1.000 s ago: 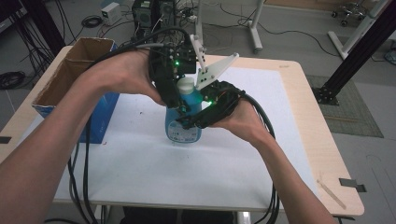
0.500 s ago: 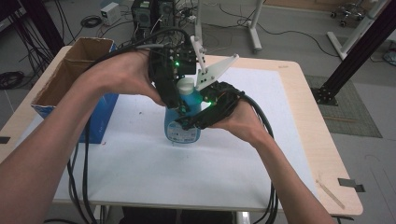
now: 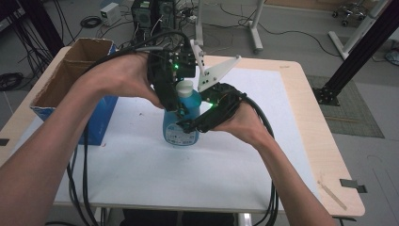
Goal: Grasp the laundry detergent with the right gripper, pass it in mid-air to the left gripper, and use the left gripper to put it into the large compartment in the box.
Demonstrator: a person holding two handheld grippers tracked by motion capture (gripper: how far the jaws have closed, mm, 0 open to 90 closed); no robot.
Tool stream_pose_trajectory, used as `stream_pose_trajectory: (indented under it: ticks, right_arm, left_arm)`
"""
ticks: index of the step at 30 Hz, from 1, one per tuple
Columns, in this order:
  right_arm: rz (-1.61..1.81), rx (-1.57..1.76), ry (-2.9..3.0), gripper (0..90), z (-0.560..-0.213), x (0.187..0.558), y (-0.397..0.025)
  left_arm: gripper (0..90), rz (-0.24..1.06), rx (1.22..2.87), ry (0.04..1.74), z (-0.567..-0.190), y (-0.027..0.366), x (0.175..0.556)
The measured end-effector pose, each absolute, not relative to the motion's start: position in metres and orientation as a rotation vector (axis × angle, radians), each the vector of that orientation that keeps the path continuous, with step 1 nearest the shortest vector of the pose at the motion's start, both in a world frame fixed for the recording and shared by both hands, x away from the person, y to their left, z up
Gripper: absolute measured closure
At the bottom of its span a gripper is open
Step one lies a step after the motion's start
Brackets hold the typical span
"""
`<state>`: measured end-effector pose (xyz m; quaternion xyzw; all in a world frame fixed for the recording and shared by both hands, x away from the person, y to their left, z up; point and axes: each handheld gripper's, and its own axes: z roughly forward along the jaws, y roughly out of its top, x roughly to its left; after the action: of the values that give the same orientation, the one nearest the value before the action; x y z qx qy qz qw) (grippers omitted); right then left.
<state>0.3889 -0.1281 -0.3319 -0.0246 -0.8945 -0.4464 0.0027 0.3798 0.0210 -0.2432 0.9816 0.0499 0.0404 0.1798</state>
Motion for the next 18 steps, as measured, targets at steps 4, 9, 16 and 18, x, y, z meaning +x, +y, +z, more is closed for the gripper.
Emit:
stream_pose_trajectory:
  ticks: [4, 9, 16, 18]
  right_arm:
    - [-1.39, -0.084, -2.814, 32.5, -0.332, 0.389, -0.129]
    - [-1.391, -0.089, -2.82, 28.8, -0.331, 0.388, -0.132]
    - [-1.407, -0.116, -2.825, 24.1, -0.325, 0.386, -0.138]
    - [-1.406, -0.126, -2.829, 23.1, -0.324, 0.386, -0.14]
  left_arm:
    - [37.6, 0.118, 2.77, 0.141, -0.242, 0.022, 0.379]
    - [37.6, 0.116, 2.782, 0.139, -0.239, 0.025, 0.379]
    - [37.6, 0.134, 2.791, 0.149, -0.23, 0.029, 0.379]
    - [37.6, 0.142, 2.79, 0.156, -0.227, 0.03, 0.378]
